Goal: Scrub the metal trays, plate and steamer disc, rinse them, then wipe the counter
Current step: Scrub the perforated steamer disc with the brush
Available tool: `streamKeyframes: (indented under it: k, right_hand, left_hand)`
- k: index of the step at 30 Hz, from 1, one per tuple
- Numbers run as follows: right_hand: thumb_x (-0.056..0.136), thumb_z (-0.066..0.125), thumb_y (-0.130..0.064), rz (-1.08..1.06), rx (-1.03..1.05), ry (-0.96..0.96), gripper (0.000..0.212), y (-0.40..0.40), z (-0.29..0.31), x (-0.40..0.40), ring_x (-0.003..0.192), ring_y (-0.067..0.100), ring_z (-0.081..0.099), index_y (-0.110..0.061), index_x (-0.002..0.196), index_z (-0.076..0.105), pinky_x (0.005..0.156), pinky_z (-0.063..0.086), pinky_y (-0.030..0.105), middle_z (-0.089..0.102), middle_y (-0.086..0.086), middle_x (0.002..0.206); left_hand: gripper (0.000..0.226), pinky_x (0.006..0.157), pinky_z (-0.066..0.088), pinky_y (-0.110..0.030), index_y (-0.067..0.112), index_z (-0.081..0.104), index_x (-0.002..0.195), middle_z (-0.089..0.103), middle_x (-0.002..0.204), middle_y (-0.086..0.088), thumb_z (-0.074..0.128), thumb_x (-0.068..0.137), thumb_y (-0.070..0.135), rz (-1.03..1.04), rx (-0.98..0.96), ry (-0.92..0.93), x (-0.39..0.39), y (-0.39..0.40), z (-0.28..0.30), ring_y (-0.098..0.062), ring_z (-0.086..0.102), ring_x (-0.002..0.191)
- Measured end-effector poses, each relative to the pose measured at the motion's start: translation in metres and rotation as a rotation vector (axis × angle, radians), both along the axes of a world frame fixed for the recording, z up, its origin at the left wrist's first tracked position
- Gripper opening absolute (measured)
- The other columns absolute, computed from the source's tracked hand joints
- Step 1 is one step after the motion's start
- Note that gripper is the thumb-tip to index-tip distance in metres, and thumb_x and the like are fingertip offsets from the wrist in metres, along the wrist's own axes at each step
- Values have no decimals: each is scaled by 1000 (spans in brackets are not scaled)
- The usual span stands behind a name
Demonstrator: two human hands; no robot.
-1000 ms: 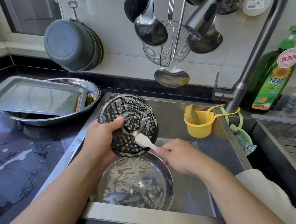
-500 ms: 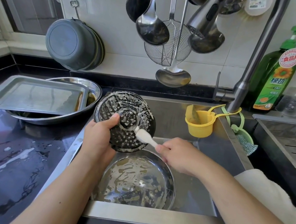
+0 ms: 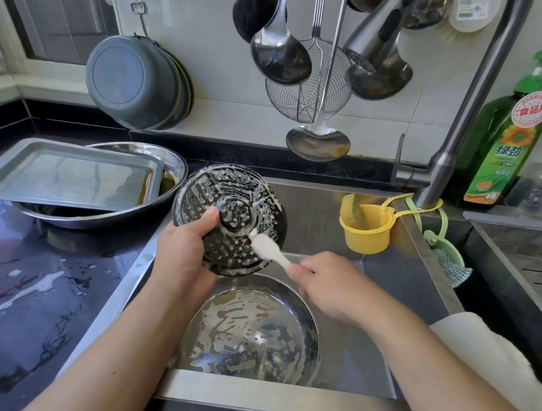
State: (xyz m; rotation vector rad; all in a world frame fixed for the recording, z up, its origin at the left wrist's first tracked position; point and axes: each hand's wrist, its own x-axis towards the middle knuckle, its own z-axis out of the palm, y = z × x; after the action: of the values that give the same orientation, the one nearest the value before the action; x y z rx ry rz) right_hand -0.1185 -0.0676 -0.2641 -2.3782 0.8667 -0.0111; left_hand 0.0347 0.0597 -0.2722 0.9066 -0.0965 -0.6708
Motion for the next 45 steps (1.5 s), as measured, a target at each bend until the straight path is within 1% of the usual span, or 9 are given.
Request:
streamKeyframes:
  k: [9, 15, 19, 22, 26, 32, 37, 41, 45]
  right_hand:
    - [103, 45, -53, 104, 18, 24, 52, 29, -5, 10, 62, 20, 51, -10, 80, 64, 60, 36, 33, 56, -1, 66]
    - [105, 43, -50, -67, -61, -60, 54, 8, 2, 4, 62, 25, 52, -9, 76, 62, 57, 34, 34, 57, 4, 64]
    - [105, 44, -50, 86, -17, -39, 53, 26, 1, 8, 60, 21, 49, -11, 74, 60, 56, 32, 33, 55, 3, 65]
    - [105, 43, -48, 126, -36, -86, 52, 36, 0, 13, 62, 20, 53, -8, 78, 62, 54, 32, 32, 58, 4, 68]
    - [107, 39, -47, -15, -79, -147, 51, 25, 6, 9, 61, 21, 51, -15, 73, 58, 55, 34, 33, 57, 3, 67]
    - [107, 41, -46, 105, 5, -152, 53, 37, 2, 12, 57, 18, 48, -7, 77, 60, 56, 33, 32, 53, 2, 64]
    - [107, 38, -47, -12, -71, -176, 52, 22, 2, 9, 68, 26, 57, -13, 73, 58, 58, 35, 34, 60, 5, 69]
    - [107, 40, -47, 115, -10, -161, 55, 33, 0, 13, 57, 19, 46, -5, 76, 59, 57, 32, 33, 51, 2, 63]
    - [106, 41, -48, 52, -43, -140, 54, 23, -1, 11, 57, 20, 50, -11, 70, 57, 56, 33, 33, 54, 2, 61]
  left_hand:
    - [33, 103, 50, -64, -4, 62, 129, 72, 121, -24, 52, 106, 18, -77, -8, -6, -4, -2, 2, -41, 71, 112]
    - [48, 111, 44, -56, 2, 59, 137, 71, 128, -17, 36, 112, 36, -178, -53, 14, -10, 0, 9, -34, 69, 119]
    - [54, 112, 44, -56, 3, 55, 141, 69, 132, -17, 32, 111, 42, -238, -55, -35, -14, -1, 10, -34, 66, 123]
    - [54, 110, 46, -56, 3, 53, 144, 67, 134, -19, 34, 111, 42, -277, -63, -44, -14, -1, 10, -36, 66, 124]
    - [58, 118, 37, -53, 4, 49, 148, 63, 142, -17, 26, 112, 44, -356, -85, -70, -18, -2, 9, -33, 59, 133]
    - [60, 119, 36, -54, 4, 46, 151, 61, 143, -19, 27, 111, 45, -383, -106, -51, -16, -3, 8, -36, 58, 133]
    - [58, 122, 31, -52, 4, 47, 150, 59, 146, -17, 25, 113, 43, -400, -114, -65, -19, -5, 7, -34, 55, 137]
    - [57, 116, 39, -54, 6, 43, 153, 59, 146, -19, 28, 112, 43, -357, -128, -77, -15, -4, 6, -37, 57, 135]
    - [58, 112, 43, -54, 8, 43, 153, 60, 145, -17, 26, 112, 44, -278, -147, -85, -9, -5, 4, -36, 59, 133]
